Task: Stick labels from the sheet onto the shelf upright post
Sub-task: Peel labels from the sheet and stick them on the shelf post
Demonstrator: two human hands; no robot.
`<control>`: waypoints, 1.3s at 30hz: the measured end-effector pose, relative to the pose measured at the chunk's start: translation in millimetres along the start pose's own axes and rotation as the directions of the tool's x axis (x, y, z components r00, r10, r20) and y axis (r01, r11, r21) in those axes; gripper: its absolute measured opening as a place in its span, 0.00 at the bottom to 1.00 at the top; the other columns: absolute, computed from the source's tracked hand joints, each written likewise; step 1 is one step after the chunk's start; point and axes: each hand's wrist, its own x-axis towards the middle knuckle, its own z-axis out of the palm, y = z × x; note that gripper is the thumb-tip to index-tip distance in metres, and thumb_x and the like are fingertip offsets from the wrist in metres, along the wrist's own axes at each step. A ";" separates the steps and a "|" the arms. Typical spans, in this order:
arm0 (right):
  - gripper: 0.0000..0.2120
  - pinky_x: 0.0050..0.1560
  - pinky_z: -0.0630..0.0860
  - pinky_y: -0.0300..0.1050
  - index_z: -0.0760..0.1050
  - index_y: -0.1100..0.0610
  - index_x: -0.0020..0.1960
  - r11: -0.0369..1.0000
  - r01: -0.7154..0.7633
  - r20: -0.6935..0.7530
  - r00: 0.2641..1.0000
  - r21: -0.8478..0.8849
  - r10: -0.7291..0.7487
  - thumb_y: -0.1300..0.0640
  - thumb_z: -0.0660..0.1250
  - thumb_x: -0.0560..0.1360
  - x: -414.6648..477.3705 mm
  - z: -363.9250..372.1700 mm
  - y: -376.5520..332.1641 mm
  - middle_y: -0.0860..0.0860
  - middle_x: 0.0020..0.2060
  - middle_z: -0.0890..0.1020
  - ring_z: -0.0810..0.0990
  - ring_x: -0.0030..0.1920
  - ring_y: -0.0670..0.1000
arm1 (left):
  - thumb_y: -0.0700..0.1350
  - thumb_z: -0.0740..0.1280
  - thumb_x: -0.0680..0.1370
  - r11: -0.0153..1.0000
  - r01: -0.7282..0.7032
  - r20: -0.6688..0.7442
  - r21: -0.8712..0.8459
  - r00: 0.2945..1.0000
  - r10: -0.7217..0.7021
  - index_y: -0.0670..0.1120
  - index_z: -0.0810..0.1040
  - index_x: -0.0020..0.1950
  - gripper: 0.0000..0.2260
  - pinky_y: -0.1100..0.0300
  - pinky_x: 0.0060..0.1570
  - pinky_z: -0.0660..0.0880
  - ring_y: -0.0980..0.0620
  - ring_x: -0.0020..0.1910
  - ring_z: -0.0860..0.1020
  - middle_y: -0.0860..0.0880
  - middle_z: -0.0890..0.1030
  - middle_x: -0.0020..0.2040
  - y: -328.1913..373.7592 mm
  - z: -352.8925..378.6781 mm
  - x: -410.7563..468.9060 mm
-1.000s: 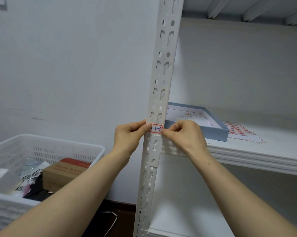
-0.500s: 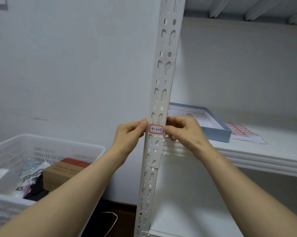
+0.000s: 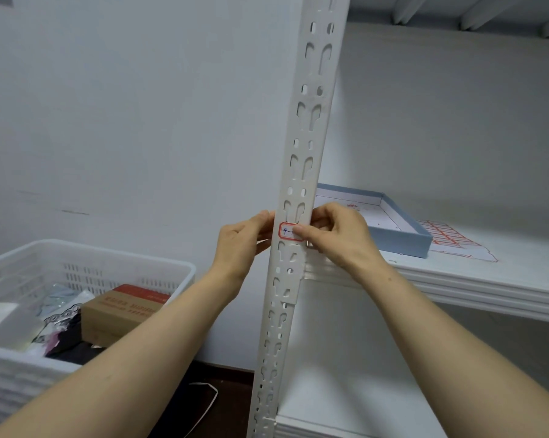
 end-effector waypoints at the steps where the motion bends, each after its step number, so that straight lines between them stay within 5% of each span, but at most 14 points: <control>1: 0.11 0.40 0.77 0.42 0.76 0.57 0.46 1.000 0.013 0.000 1.000 -0.015 -0.013 0.55 0.75 0.68 1.1 0.0 0.9 0.51 0.39 0.82 0.79 0.38 0.49 | 0.43 0.62 0.80 1.000 -0.002 -0.007 -0.002 1.000 0.002 0.47 0.83 0.42 0.11 0.70 0.41 0.78 0.60 0.38 0.83 0.55 0.85 0.36 -1.0 0.2 0.4; 4: 0.15 0.41 0.77 0.41 0.77 0.58 0.50 0.998 0.008 0.085 0.996 0.057 -0.013 0.56 0.76 0.67 -1.4 -2.8 3.8 0.52 0.42 0.83 0.78 0.37 0.47 | 0.41 0.69 0.76 0.999 -0.034 -0.005 -0.011 0.999 0.034 0.42 0.83 0.50 0.06 0.67 0.49 0.78 0.59 0.45 0.83 0.54 0.86 0.41 -6.4 -0.8 -1.0; 8: 0.23 0.43 0.78 0.43 0.77 0.56 0.51 0.997 0.036 0.043 0.999 -0.067 -0.033 0.54 0.80 0.60 -2.2 0.0 5.4 0.48 0.43 0.83 0.77 0.35 0.46 | 0.36 0.72 0.72 0.993 -0.103 0.053 0.052 0.993 0.101 0.42 0.80 0.60 0.17 0.68 0.50 0.77 0.60 0.47 0.83 0.54 0.85 0.43 -13.5 -3.0 -1.0; 12: 0.21 0.43 0.77 0.44 0.75 0.58 0.51 0.997 0.048 0.016 0.999 -0.066 -0.047 0.57 0.79 0.61 -0.8 6.0 4.5 0.50 0.43 0.83 0.76 0.35 0.47 | 0.33 0.71 0.72 0.986 -0.144 0.075 0.089 0.988 0.137 0.43 0.78 0.60 0.17 0.70 0.46 0.76 0.62 0.41 0.82 0.57 0.85 0.38 -13.8 -1.3 1.8; 18: 0.16 0.38 0.77 0.35 0.78 0.60 0.52 0.990 0.014 0.109 0.994 0.137 -0.029 0.59 0.77 0.66 -1.0 -5.3 8.0 0.53 0.43 0.84 0.82 0.38 0.46 | 0.43 0.74 0.72 0.996 -0.079 0.010 0.038 0.997 0.079 0.44 0.78 0.63 0.20 0.60 0.60 0.75 0.60 0.50 0.82 0.56 0.86 0.44 -16.6 -3.6 2.1; 22: 0.14 0.49 0.81 0.45 0.78 0.61 0.52 0.991 0.040 0.079 0.996 0.131 -0.051 0.61 0.75 0.68 0.6 -3.0 11.6 0.55 0.44 0.84 0.82 0.42 0.51 | 0.41 0.71 0.74 0.993 -0.087 0.029 0.083 0.996 0.084 0.43 0.83 0.55 0.10 0.60 0.58 0.76 0.59 0.49 0.82 0.54 0.85 0.47 -15.2 -0.6 5.0; 26: 0.10 0.36 0.75 0.35 0.79 0.61 0.50 0.979 0.051 0.084 0.994 0.200 -0.069 0.59 0.72 0.71 -3.0 -6.4 9.9 0.54 0.39 0.83 0.79 0.34 0.46 | 0.42 0.71 0.74 0.998 -0.057 0.003 0.028 0.998 0.057 0.43 0.83 0.54 0.10 0.66 0.51 0.78 0.61 0.43 0.82 0.55 0.85 0.43 -17.0 -1.4 5.8; 30: 0.06 0.44 0.79 0.44 0.77 0.55 0.45 0.991 0.070 -0.027 0.997 0.116 -0.067 0.56 0.73 0.71 0.9 3.1 10.3 0.48 0.36 0.80 0.79 0.38 0.48 | 0.42 0.70 0.74 0.999 -0.049 -0.026 0.001 0.998 0.049 0.42 0.83 0.53 0.09 0.67 0.46 0.79 0.60 0.39 0.82 0.54 0.85 0.40 -16.3 1.7 10.5; 39: 0.15 0.36 0.73 0.38 0.76 0.54 0.47 0.993 0.088 -0.008 0.996 0.072 -0.088 0.57 0.77 0.64 -1.0 7.5 13.6 0.46 0.37 0.81 0.69 0.27 0.40 | 0.37 0.69 0.75 0.992 -0.098 0.076 0.075 0.993 0.092 0.43 0.80 0.59 0.13 0.67 0.54 0.75 0.61 0.49 0.81 0.57 0.85 0.46 -21.1 -4.7 3.9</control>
